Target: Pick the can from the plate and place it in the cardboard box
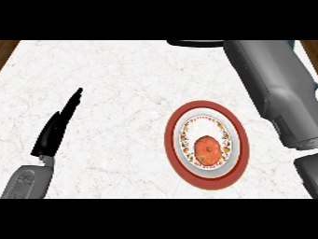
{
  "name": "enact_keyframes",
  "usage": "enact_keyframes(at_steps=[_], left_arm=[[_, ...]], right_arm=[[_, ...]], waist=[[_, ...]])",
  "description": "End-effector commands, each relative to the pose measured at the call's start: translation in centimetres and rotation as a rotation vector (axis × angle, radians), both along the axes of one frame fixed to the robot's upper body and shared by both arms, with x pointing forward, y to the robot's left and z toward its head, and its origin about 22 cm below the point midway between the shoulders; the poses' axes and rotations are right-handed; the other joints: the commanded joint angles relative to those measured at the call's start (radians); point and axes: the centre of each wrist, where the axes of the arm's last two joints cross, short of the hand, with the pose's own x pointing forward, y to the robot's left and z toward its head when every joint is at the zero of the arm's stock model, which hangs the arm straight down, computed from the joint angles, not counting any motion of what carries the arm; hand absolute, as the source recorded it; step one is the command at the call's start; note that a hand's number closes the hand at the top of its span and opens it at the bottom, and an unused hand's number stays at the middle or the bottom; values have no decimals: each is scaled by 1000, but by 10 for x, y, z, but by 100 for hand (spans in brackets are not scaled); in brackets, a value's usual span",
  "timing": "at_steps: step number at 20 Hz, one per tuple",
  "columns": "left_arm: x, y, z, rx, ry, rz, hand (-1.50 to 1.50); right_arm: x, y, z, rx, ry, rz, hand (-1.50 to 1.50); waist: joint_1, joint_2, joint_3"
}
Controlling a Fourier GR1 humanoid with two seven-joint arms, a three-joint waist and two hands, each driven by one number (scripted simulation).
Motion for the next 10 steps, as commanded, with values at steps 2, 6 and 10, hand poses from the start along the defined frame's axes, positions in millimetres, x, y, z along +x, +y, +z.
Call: enact_keyframes(at_steps=[2, 6, 10], left_arm=[[-6, 17, 0, 22, 9, 9, 0], [-17, -10, -14, -6, 7, 16, 0], [-16, 4, -9, 1, 13, 27, 0]], right_arm=[[5, -23, 26, 56, -66, -200, 150], [6, -54, 10, 66, 4, -247, 150], [2, -86, -17, 94, 40, -259, 150]], waist=[[-7, -4, 0], [-20, -9, 1], [-31, -12, 1]])
